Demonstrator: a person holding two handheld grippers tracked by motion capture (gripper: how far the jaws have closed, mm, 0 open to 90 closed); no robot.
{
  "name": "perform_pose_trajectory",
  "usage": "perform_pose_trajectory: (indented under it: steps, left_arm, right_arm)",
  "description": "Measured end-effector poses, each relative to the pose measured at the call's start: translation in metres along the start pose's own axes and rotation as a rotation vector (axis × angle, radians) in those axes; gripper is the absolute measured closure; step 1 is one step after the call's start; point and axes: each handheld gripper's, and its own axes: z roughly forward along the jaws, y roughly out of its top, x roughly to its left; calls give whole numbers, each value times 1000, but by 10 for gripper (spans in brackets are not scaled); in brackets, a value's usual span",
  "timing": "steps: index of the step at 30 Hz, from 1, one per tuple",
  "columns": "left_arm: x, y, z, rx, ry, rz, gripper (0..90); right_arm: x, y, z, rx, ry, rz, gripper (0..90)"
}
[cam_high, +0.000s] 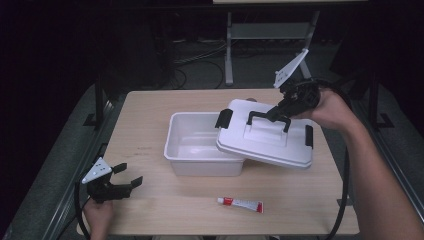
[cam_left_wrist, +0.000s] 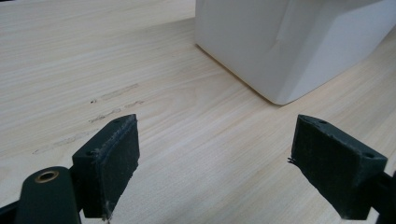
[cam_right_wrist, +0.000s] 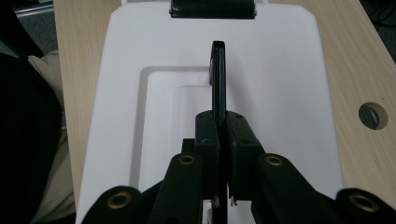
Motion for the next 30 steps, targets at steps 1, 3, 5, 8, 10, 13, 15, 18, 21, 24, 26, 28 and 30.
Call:
perform_pose_trajectory:
  steps: [1,3,5,8,10,13,15,18,21,24,26,28,30]
  left_arm:
    - [0,0,0,0,-1,0,147]
    - [0,0,0,0,2,1,147]
    - [0,0,0,1,3,0,147]
    - [0,0,1,-1,5,1,147]
    - [0,0,1,0,4,1,147]
    - [-1,0,1,2,4,-1,147]
    - [-2,0,2,5,3,5,147]
    - [-2,1,3,2,1,2,147]
    - [-3,1,3,7,2,4,147]
    - [-3,1,3,5,2,7,147]
    - [-2,1,4,9,3,9,147]
    - [-2,1,4,9,2,9,147]
    - [-2,1,4,10,5,10,147]
  right_arm:
    - [1,-3,-1,-4,-1,5,843]
    - [1,-7,-3,-6,-3,14,843]
    - [2,-12,-5,-8,-7,22,843]
    - [2,-20,-8,-3,-13,35,843]
    - [2,-25,-10,-4,-21,35,843]
    - [4,-34,-15,-7,-32,59,843]
    - [6,-40,-19,-3,-43,68,843]
    - [7,-48,-22,-3,-50,76,843]
    - [8,-55,-25,-3,-55,93,843]
    - [8,-62,-26,0,-57,105,842]
    - [8,-67,-26,4,-58,114,843]
    - [8,-71,-27,3,-59,124,842]
    - [8,-76,-27,2,-62,133,842]
